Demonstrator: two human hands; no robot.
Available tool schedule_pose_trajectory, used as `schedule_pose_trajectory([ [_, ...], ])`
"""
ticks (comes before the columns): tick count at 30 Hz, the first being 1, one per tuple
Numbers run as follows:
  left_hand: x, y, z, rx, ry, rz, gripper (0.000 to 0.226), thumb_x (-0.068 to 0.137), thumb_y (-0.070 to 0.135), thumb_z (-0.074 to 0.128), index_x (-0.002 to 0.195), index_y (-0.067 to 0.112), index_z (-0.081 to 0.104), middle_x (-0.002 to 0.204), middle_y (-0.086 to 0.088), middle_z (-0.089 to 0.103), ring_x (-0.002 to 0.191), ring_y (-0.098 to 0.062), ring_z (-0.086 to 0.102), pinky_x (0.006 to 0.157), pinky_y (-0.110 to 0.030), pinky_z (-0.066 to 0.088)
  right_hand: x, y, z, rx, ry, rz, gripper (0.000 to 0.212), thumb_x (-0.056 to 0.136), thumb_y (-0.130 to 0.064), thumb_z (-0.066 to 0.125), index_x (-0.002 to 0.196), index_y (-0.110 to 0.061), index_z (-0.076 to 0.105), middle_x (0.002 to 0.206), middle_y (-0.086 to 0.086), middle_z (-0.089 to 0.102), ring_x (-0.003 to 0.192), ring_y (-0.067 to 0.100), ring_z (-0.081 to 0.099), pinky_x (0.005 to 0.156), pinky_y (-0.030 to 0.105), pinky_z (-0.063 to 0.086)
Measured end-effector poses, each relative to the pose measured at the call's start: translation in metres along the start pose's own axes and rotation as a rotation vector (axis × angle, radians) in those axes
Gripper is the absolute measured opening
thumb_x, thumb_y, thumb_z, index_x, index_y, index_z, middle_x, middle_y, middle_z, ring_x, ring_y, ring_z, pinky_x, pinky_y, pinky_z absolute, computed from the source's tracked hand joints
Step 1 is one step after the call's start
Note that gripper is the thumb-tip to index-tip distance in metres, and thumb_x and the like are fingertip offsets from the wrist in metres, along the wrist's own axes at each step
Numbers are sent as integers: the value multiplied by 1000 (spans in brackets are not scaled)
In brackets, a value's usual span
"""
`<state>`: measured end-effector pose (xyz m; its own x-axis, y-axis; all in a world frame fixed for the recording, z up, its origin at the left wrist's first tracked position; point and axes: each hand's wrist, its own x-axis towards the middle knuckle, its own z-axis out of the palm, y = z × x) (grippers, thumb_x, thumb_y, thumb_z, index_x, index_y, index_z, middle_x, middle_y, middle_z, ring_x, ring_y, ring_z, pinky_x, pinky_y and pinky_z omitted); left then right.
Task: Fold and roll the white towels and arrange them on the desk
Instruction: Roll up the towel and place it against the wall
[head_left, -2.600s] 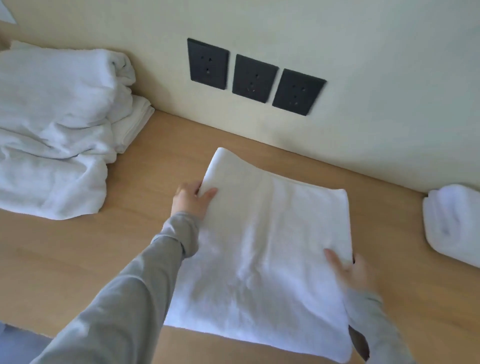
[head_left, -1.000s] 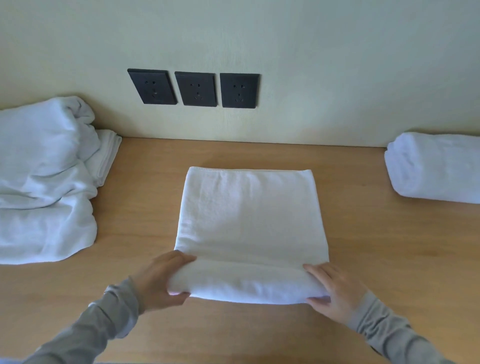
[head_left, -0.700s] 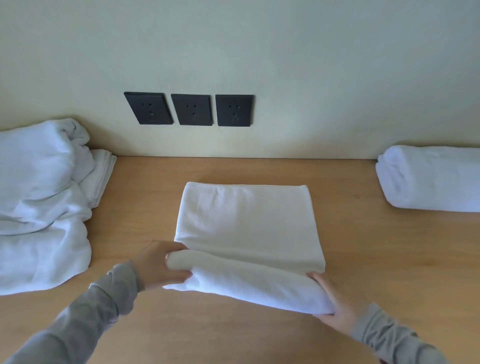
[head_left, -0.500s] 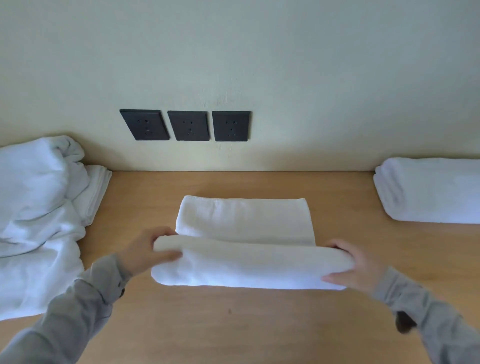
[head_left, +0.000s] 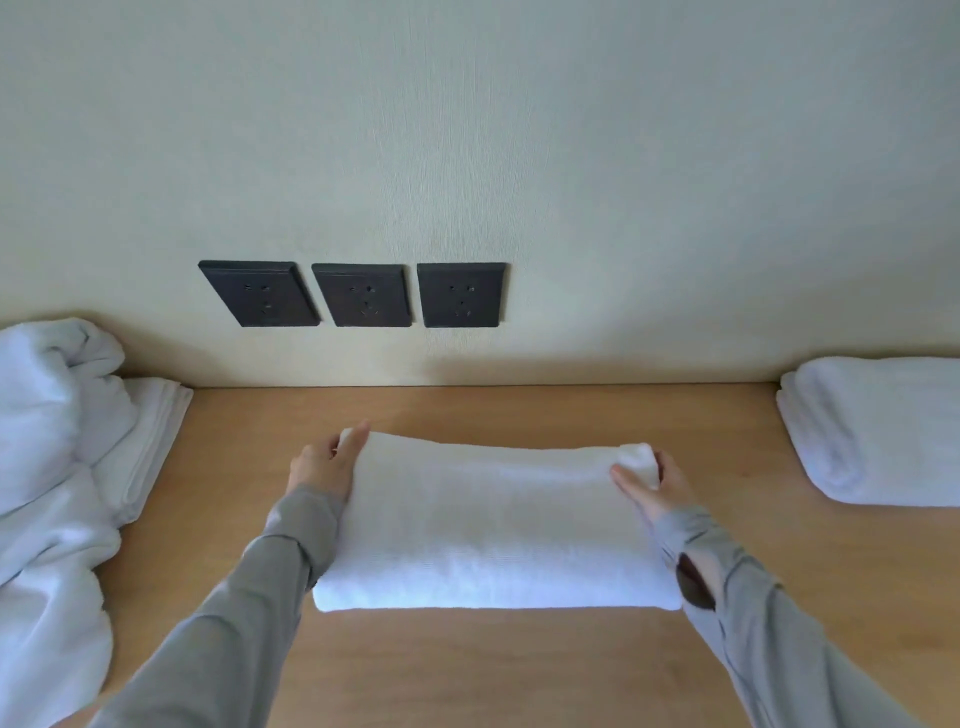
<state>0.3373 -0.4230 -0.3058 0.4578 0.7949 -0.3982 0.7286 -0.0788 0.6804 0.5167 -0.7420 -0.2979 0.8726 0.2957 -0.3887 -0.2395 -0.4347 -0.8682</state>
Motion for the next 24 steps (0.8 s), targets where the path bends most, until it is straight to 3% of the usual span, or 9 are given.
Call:
schedule_pose_trajectory([
  [5,8,-7,14,42,38,-10,50,93,52,44,90,8,67,90,-19,60,86,-27,42,76,-31,30,12,11,10,-64,96,-34,26,83,-23,68,101,-15,50,82,1,60,72,14,59,60,20,46],
  [10,16,-8,15,33,35,-12,51,93,52,44,60,15,55,65,-7,52,81,-30,44,72,-33,30,19,13,16,-183,122,-65,28,86,-28,64,102,-14,45,80,1,56,71,18,54,61,23,39],
  [12,15,-9,14,28,23,-11,51,93,52,43,58,16,52,63,-5,51,81,-31,45,70,-33,29,23,10,18,-244,115,-46,31,88,-30,61,104,-11,42,78,0,52,69,18,51,61,29,37],
  [16,7,-3,10,39,-29,-30,49,95,51,38,72,12,56,70,-4,51,87,-31,47,74,-33,30,28,2,21,-320,92,49,40,90,-32,58,112,-4,39,78,1,47,73,23,49,73,31,34],
  [19,-9,15,8,155,59,-43,46,96,51,33,108,11,52,94,-14,55,99,-37,50,79,-37,33,21,-10,26,-411,109,106,48,91,-31,57,124,-2,37,101,13,53,94,31,54,80,34,38],
  [22,-46,27,18,549,297,281,48,95,45,39,131,15,46,130,-15,50,120,-36,45,95,-46,34,-1,-19,32,-803,300,-66,57,93,-32,50,141,-7,30,139,17,41,122,33,44,96,43,36],
  [24,-87,33,43,676,265,612,51,94,43,40,135,14,49,141,-11,48,131,-31,42,105,-47,26,-25,-27,50,-946,393,-448,46,94,-24,43,136,-6,44,140,15,47,125,32,48,100,48,37],
])
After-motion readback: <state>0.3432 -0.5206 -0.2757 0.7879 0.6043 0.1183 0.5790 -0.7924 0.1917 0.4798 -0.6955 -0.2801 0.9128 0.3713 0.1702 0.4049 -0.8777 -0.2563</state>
